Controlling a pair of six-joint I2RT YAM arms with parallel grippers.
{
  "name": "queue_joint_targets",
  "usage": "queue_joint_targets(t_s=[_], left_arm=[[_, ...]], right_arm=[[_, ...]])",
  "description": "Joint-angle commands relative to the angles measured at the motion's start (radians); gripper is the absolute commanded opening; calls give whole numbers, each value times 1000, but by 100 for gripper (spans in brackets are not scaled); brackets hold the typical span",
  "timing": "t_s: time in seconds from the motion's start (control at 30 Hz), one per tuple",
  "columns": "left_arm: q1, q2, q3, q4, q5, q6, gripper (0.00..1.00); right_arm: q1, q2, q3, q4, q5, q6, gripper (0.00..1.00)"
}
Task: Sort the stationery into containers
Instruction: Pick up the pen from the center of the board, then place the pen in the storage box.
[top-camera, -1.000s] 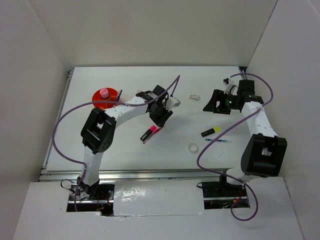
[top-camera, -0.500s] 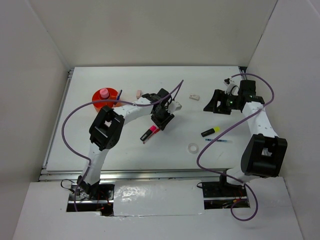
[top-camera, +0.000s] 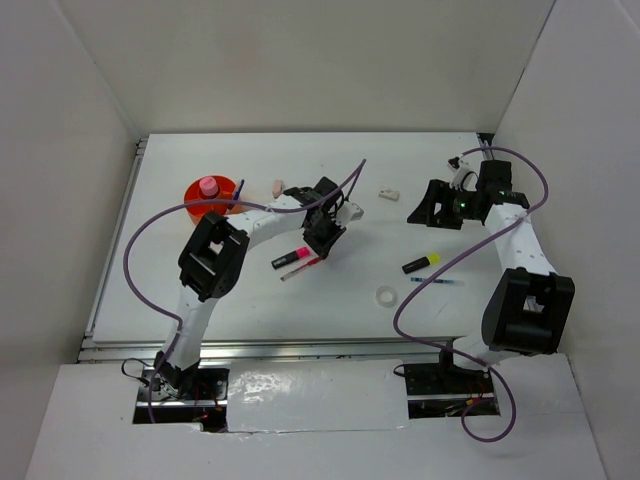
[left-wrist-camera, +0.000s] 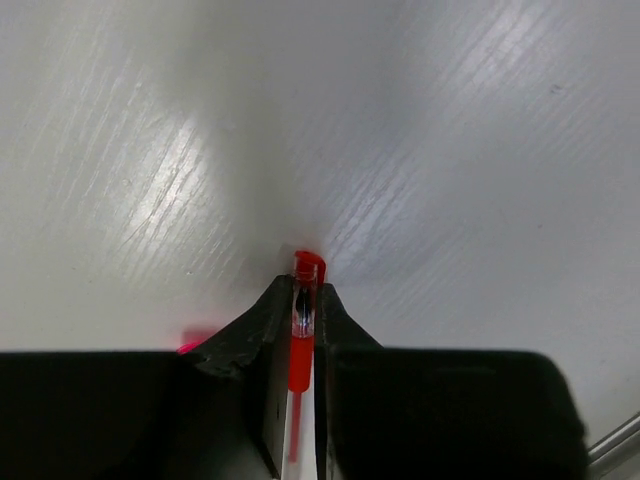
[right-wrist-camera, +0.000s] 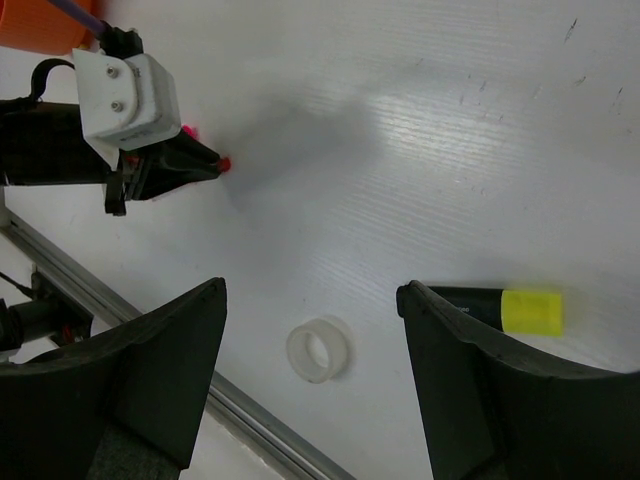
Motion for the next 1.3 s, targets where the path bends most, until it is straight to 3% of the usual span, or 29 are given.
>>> queue_joint_targets(t_s=[0.0, 0.27, 0.37, 0.47, 0.67, 0.83, 1.03, 1.27], left_arm=[[-8, -46, 28, -23, 73, -43, 18], [-23, -230, 141, -14, 243, -83, 0], [12, -341, 137, 64, 247, -82, 0], [154, -450, 83, 181, 250, -47, 0], [468, -645, -232, 575, 385, -25, 0], [612, -635, -272, 637, 446, 4, 0], [701, -623, -395, 792, 487, 23, 0], [724, -593, -434, 855, 504, 67, 0]], right_arm=[[-9, -19, 33, -25, -14, -10, 78], [-1, -2, 48, -19, -17, -5, 77], [6, -1, 48, -13, -16, -2, 77], [16, 10, 48, -5, -19, 1, 76], [36, 34, 56, 3, -20, 1, 76], [43, 48, 66, 1, -14, -7, 76], [48, 64, 67, 7, -19, -7, 76], [48, 71, 71, -4, -5, -23, 76]])
